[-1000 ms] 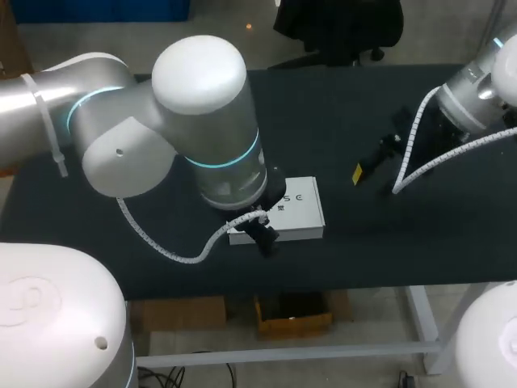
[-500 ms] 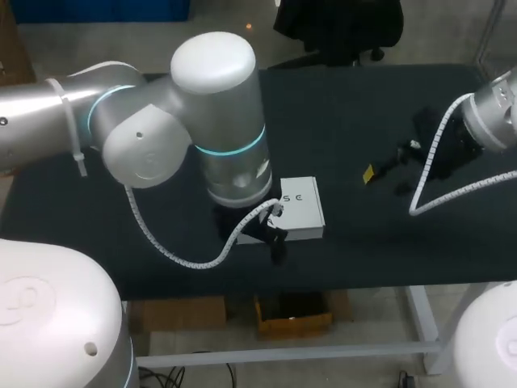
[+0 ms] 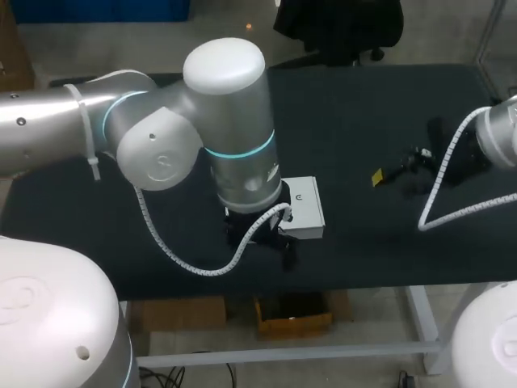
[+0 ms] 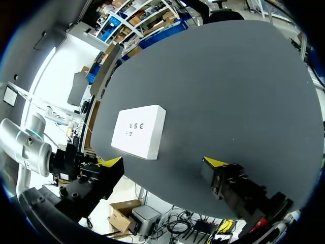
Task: Assemble the packaging by folding the flat box into shape, placing the metal phone stand inside, and closing the box properly
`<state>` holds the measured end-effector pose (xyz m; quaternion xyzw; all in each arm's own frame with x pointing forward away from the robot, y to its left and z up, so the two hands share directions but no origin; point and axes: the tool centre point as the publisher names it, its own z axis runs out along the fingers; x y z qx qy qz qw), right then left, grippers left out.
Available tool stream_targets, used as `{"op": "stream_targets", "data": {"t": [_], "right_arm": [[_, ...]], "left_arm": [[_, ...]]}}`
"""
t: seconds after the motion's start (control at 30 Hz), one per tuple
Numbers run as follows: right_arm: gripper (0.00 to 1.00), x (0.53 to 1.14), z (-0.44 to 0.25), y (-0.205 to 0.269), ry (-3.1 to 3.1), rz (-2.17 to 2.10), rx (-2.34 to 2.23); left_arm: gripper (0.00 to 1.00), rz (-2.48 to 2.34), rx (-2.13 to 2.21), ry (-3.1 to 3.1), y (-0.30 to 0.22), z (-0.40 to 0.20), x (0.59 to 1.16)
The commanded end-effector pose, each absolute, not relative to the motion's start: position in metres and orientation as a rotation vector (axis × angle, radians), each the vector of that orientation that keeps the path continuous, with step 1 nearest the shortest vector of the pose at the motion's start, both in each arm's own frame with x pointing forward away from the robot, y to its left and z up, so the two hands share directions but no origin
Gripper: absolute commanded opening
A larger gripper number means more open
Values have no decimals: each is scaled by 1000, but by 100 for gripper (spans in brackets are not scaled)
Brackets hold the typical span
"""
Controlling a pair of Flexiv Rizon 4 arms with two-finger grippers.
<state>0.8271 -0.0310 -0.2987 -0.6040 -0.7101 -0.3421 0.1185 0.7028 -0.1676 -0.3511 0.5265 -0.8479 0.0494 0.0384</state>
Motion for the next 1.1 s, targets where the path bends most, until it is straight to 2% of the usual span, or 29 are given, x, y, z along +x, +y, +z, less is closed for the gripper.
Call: {"op": "stream_targets", "data": {"t": [0.03, 0.53, 1.1], "right_arm": [[100, 814, -296, -46, -2114, -1206, -1757], [100, 850, -294, -65, -2413, -1571, -1725], [100, 855, -294, -70, -2420, -1549, -1772]], "left_arm": [[100, 133, 1622, -2563, -186, -373, 706], [100, 87, 1946, -2465, -211, -388, 711], [100, 114, 2050, -2363, -198, -395, 742]]}}
